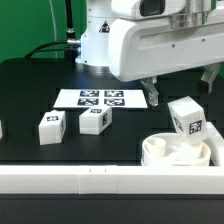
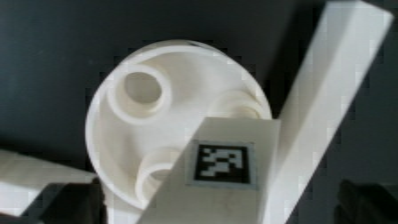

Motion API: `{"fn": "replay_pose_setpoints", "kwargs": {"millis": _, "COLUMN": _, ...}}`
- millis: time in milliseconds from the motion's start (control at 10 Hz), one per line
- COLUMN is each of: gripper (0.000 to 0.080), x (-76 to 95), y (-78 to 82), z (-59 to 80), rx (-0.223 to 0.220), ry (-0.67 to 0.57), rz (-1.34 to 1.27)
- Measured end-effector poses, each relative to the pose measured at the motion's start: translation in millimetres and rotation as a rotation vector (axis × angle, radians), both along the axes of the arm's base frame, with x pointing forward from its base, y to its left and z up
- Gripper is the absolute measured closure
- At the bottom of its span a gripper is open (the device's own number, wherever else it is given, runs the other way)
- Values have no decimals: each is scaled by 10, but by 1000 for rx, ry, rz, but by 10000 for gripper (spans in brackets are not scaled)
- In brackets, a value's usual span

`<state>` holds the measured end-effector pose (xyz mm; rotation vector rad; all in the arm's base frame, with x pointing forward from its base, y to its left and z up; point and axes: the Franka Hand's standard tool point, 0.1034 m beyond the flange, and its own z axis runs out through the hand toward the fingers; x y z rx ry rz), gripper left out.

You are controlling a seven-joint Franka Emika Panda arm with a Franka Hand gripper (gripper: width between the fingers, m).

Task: Assemble stool

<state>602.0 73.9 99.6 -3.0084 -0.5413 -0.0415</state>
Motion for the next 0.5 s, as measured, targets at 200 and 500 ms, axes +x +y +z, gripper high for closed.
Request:
{"fn": "replay_pose_setpoints", "kwargs": {"millis": 200, "gripper": 151, "x": 41, "y": 26, "z": 35, "rx": -5, "ry": -14, "rz": 59}}
{"fn": "replay_pose_setpoints", "kwargs": {"millis": 500, "gripper": 151, "x": 46, "y": 3, "z": 29, "rx": -15, "ry": -33, "rz": 280}}
